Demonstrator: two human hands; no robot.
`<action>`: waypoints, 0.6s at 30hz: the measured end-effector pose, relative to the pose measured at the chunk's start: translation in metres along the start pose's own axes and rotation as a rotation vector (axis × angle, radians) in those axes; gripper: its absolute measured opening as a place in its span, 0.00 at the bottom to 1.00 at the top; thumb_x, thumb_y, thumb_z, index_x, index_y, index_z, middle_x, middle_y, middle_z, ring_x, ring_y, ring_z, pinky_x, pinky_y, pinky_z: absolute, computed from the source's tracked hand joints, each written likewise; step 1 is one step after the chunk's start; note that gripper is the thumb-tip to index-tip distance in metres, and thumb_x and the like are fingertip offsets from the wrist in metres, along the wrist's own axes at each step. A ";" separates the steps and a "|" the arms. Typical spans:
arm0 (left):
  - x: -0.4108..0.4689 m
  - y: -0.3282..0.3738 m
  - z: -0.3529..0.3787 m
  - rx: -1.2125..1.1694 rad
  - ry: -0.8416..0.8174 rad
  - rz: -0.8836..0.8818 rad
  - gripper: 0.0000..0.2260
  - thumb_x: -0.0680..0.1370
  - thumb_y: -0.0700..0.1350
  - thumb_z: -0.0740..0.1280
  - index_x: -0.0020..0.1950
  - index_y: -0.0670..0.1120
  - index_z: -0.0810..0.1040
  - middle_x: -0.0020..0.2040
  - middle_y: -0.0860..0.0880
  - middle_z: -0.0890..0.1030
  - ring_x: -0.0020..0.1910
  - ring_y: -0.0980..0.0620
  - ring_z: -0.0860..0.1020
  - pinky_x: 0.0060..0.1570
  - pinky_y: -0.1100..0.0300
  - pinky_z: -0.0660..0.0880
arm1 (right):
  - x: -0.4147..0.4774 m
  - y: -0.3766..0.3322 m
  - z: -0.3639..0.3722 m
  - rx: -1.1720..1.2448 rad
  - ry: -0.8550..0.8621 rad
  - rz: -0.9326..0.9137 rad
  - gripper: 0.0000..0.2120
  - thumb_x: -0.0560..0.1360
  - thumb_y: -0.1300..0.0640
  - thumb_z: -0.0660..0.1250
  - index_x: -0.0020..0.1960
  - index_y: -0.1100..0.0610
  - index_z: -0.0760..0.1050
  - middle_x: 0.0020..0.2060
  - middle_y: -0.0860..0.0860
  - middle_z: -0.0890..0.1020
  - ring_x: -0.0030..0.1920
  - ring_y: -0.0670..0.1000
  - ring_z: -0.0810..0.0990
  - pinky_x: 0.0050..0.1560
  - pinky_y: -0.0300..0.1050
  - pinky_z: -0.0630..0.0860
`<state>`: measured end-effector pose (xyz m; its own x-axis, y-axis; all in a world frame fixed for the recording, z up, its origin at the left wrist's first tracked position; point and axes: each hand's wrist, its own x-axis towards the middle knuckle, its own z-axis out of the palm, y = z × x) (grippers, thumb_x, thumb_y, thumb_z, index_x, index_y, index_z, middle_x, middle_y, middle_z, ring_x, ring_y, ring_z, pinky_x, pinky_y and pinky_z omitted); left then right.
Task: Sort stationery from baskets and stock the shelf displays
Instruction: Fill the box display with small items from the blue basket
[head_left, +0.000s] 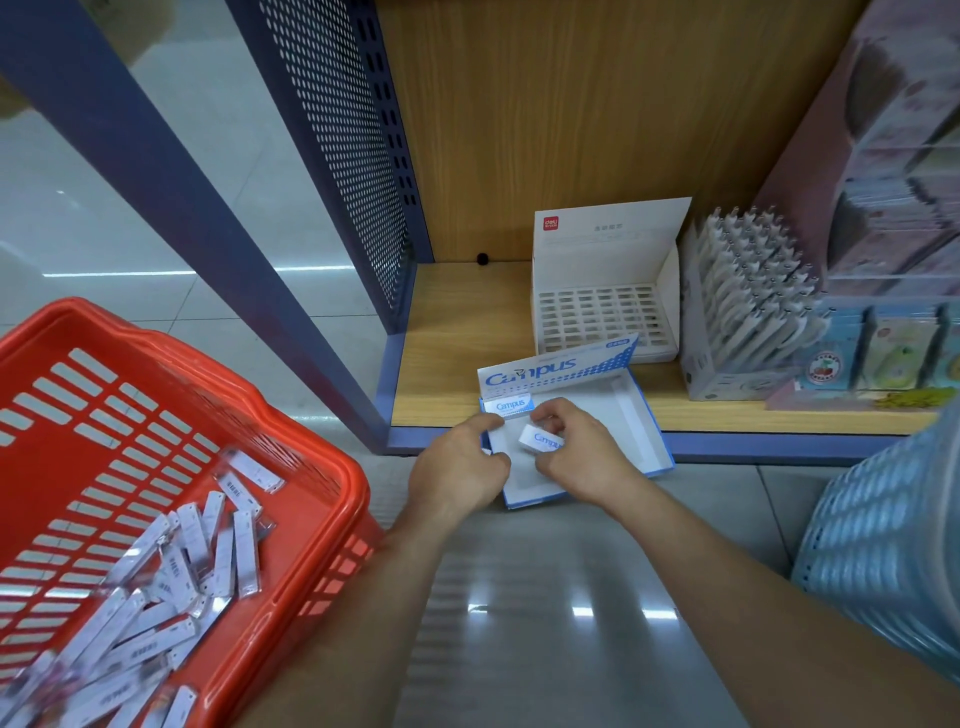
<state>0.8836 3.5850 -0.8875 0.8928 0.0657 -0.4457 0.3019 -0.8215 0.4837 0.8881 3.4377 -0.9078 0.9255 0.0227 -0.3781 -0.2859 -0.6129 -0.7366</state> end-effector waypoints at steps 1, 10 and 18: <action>-0.001 0.000 -0.001 -0.062 0.022 -0.021 0.22 0.73 0.47 0.64 0.66 0.61 0.73 0.56 0.54 0.81 0.52 0.50 0.79 0.53 0.58 0.75 | 0.000 0.001 -0.001 0.040 0.034 0.006 0.20 0.70 0.67 0.71 0.61 0.57 0.75 0.49 0.49 0.77 0.50 0.47 0.76 0.49 0.35 0.70; -0.014 0.006 0.007 -0.415 0.188 -0.058 0.13 0.71 0.45 0.71 0.53 0.55 0.74 0.43 0.51 0.81 0.41 0.48 0.79 0.44 0.56 0.76 | 0.006 0.002 0.007 -0.192 0.120 -0.081 0.16 0.73 0.50 0.73 0.59 0.51 0.79 0.51 0.51 0.78 0.52 0.52 0.78 0.55 0.45 0.73; -0.063 0.035 0.011 -0.635 0.022 -0.154 0.14 0.70 0.41 0.67 0.51 0.54 0.68 0.50 0.45 0.81 0.44 0.42 0.81 0.46 0.51 0.78 | 0.012 -0.006 -0.015 -0.468 -0.153 -0.142 0.16 0.70 0.68 0.67 0.54 0.55 0.81 0.51 0.51 0.83 0.54 0.52 0.79 0.51 0.40 0.74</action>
<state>0.8343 3.5453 -0.8509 0.8281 0.1731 -0.5332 0.5597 -0.3081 0.7693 0.9044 3.4304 -0.8992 0.8900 0.2258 -0.3961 0.0147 -0.8824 -0.4702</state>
